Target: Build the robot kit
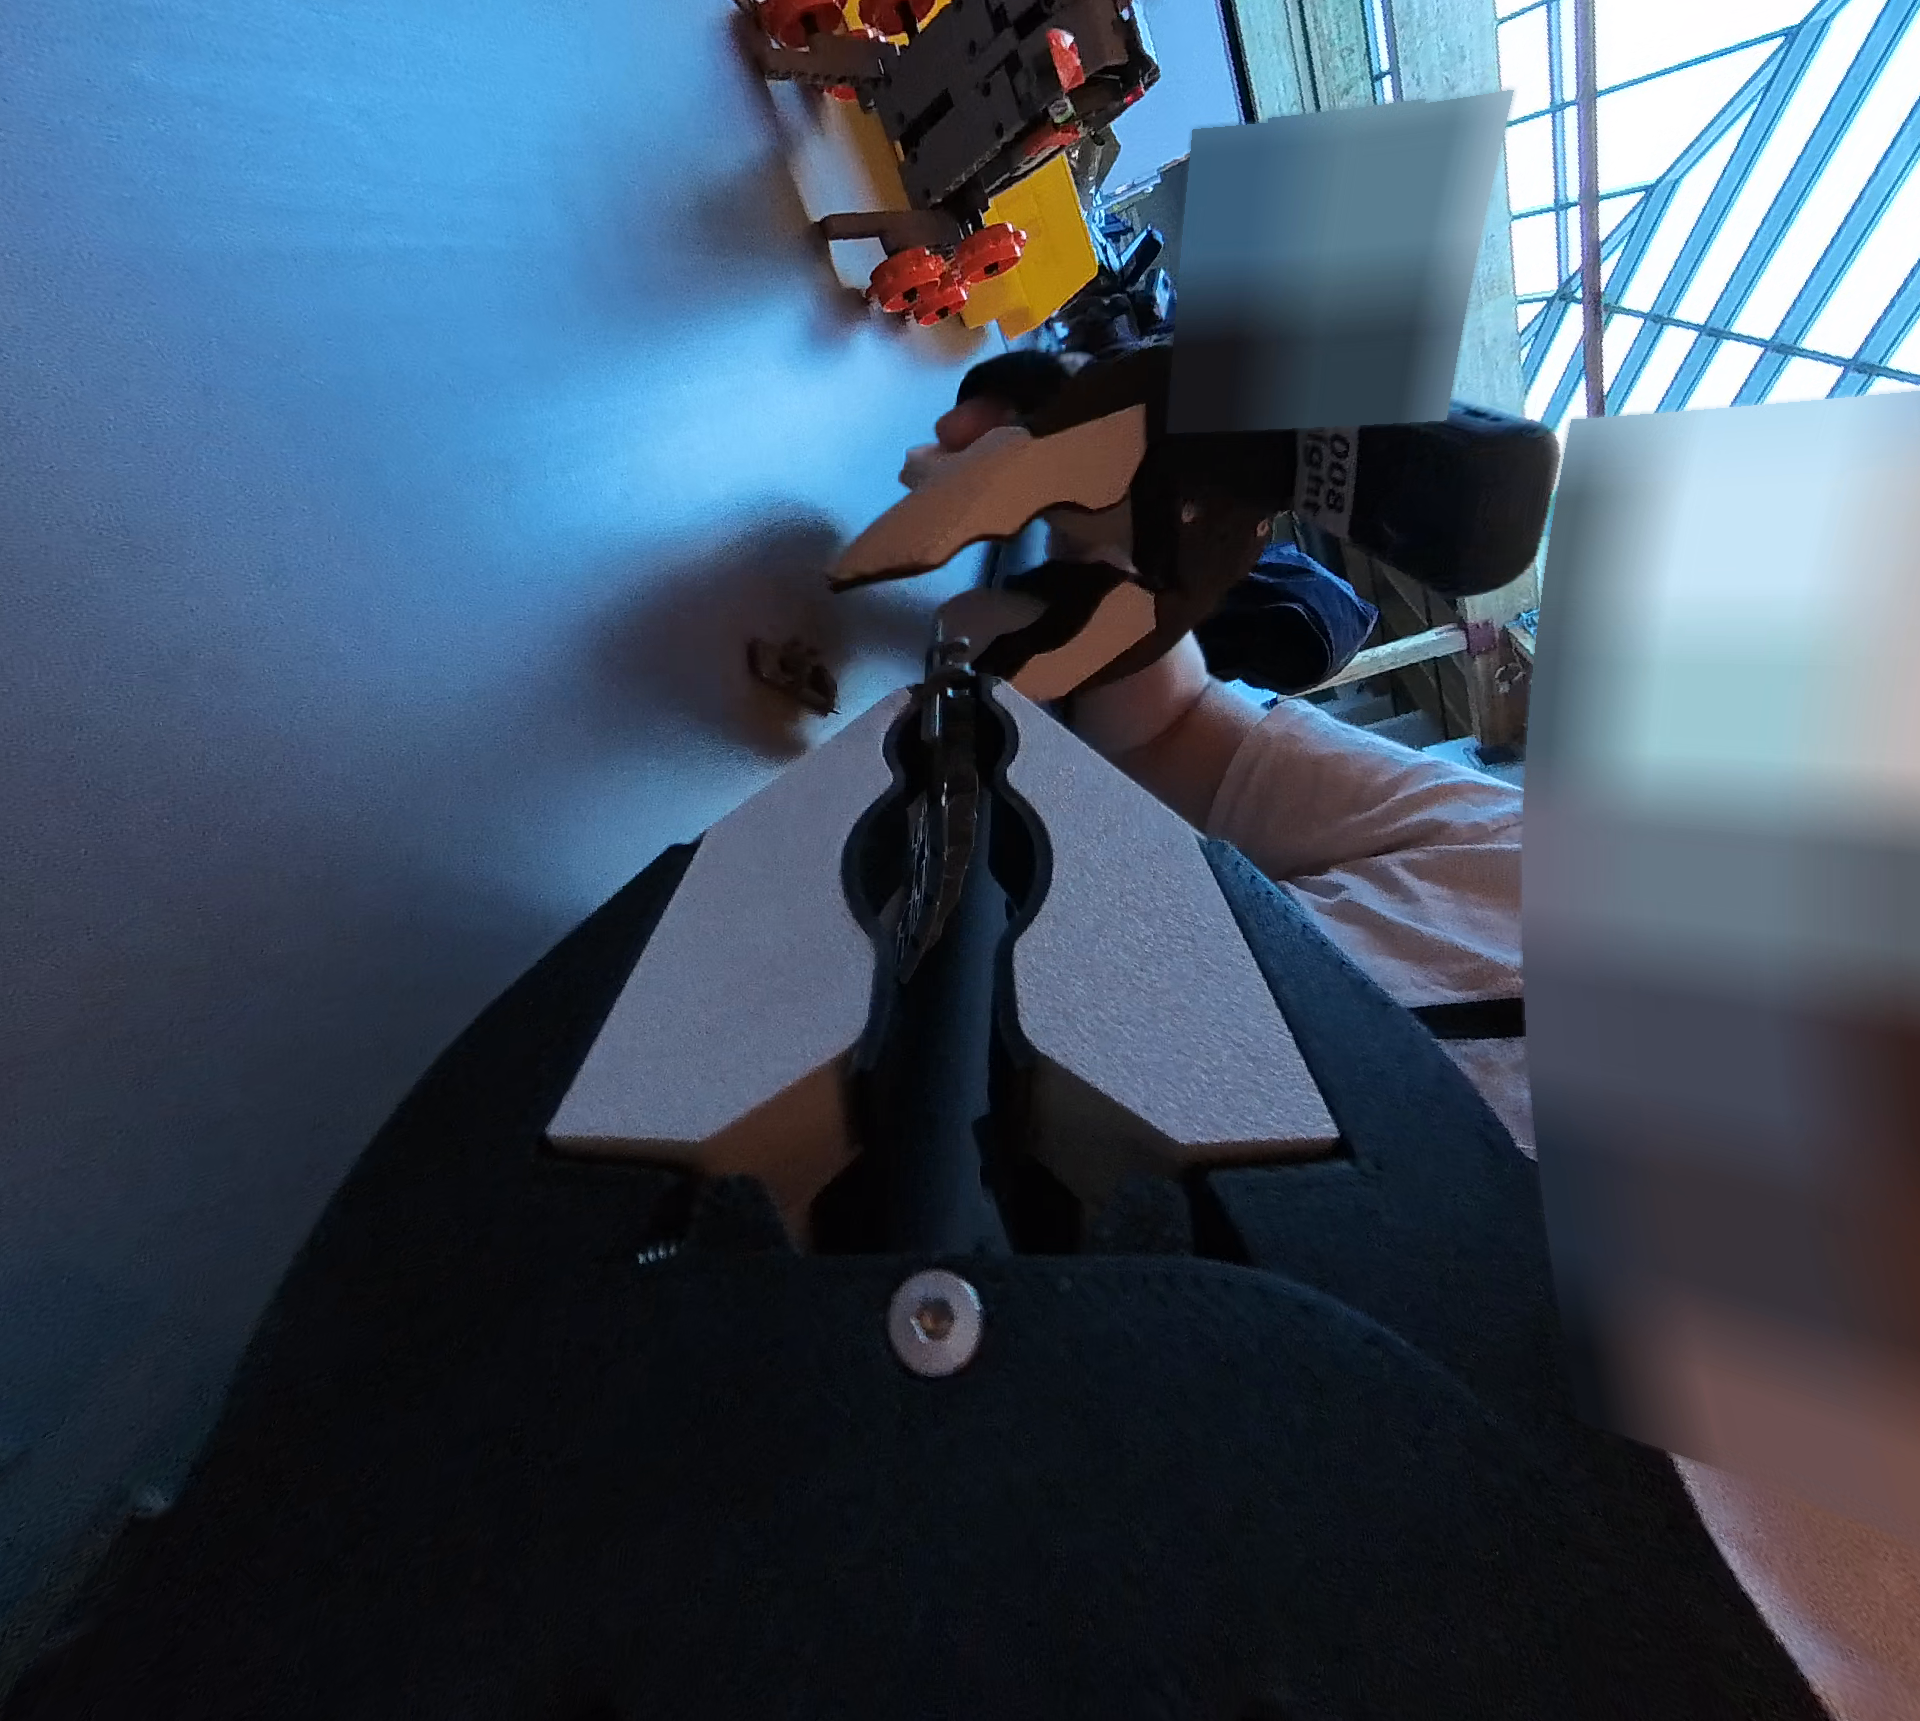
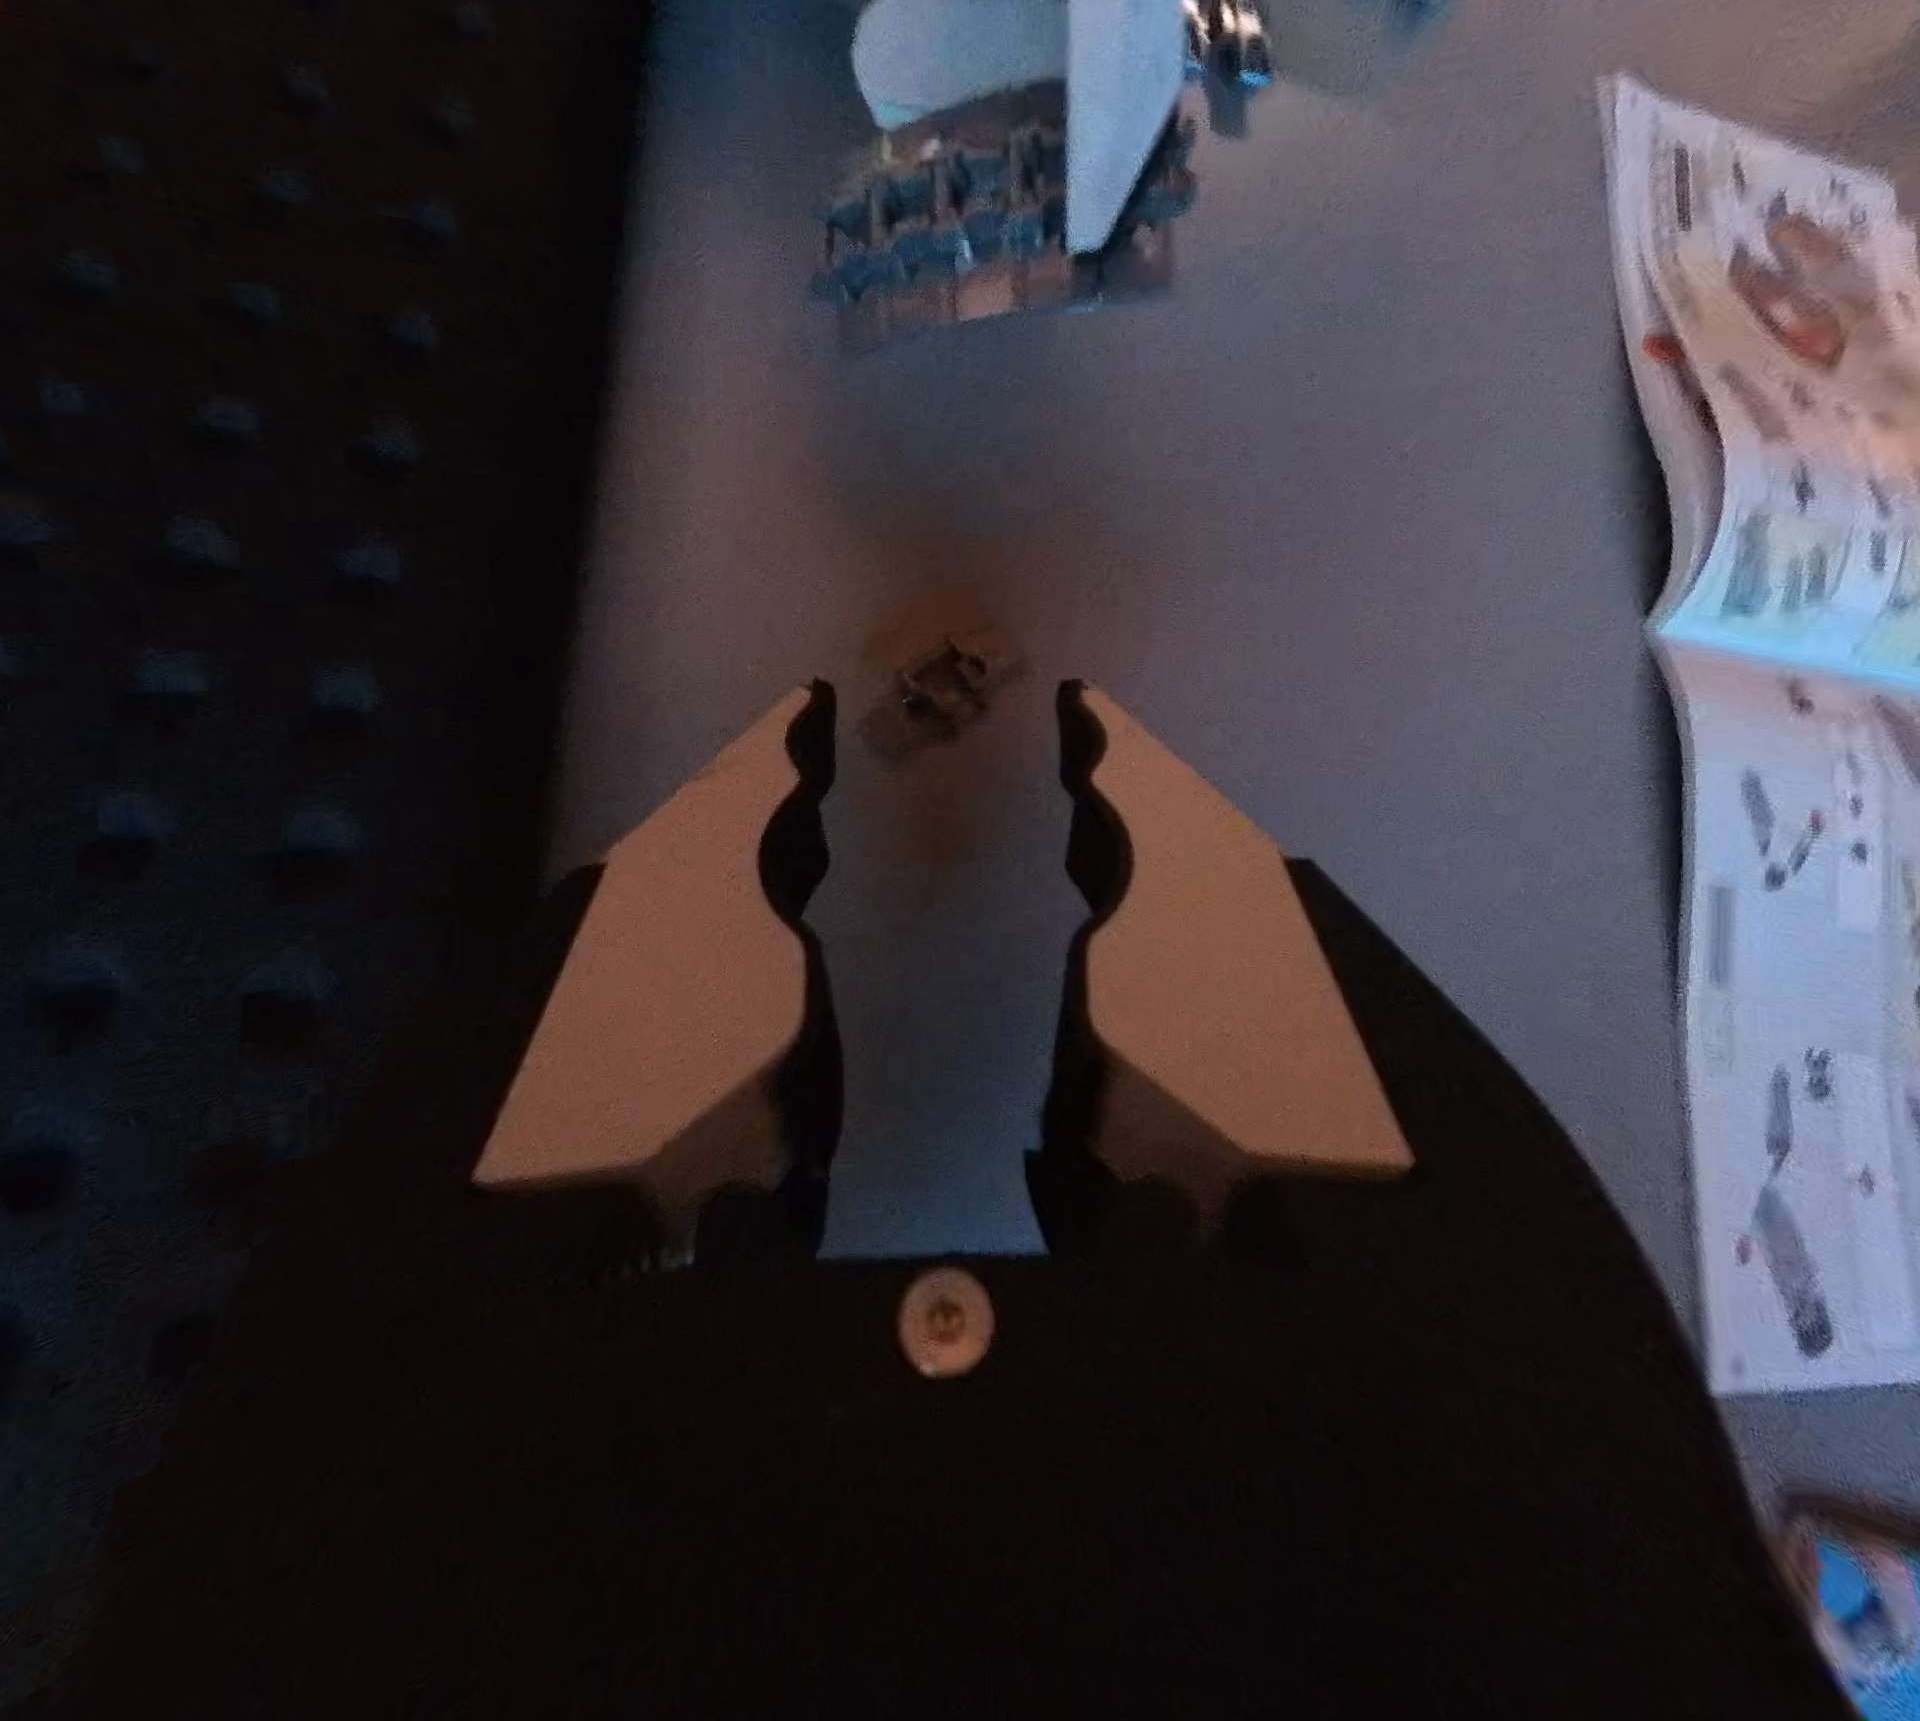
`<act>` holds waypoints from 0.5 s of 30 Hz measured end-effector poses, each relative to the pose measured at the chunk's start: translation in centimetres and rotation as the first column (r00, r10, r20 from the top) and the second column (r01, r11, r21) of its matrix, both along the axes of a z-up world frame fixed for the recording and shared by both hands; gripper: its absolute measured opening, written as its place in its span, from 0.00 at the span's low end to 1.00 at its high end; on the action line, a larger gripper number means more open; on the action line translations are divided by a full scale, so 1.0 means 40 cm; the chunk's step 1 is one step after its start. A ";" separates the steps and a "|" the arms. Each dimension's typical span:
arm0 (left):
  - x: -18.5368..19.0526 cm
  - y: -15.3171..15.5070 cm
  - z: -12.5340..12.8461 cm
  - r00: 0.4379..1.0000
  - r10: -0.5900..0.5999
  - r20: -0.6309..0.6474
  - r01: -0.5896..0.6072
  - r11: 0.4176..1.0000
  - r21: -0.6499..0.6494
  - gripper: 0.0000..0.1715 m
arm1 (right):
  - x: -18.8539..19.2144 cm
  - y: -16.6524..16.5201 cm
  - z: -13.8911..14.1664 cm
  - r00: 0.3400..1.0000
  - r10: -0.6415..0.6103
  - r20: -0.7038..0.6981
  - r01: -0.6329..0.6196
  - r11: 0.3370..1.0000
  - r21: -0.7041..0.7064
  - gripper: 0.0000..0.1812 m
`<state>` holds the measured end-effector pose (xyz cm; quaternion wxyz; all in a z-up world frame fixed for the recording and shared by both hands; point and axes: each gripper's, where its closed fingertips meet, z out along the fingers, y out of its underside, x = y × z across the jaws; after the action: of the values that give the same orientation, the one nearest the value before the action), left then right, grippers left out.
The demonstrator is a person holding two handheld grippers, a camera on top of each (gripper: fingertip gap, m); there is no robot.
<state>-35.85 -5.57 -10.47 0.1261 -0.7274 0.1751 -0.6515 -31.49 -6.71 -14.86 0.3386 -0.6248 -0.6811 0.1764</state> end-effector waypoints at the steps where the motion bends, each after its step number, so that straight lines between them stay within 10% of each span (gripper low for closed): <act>1: 0.001 -0.001 -0.002 1.000 -0.004 -0.005 0.004 1.000 0.001 0.03 | -0.002 -0.009 0.008 0.996 0.088 -0.004 -0.087 0.996 0.020 0.21; 7: -0.002 0.003 -0.002 1.000 0.007 -0.001 -0.007 1.000 0.000 0.03 | 0.001 -0.021 0.008 0.917 0.398 0.026 -0.389 0.907 -0.162 0.14; 15: -0.004 0.010 -0.013 1.000 0.013 -0.010 -0.013 1.000 -0.024 0.03 | -0.013 -0.003 -0.026 0.860 0.508 0.041 -0.494 0.851 -0.178 0.11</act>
<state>-35.99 -5.16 -10.97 0.1209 -0.7330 0.1632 -0.6492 -32.01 -6.84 -15.90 0.1994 -0.4578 -0.8180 0.2857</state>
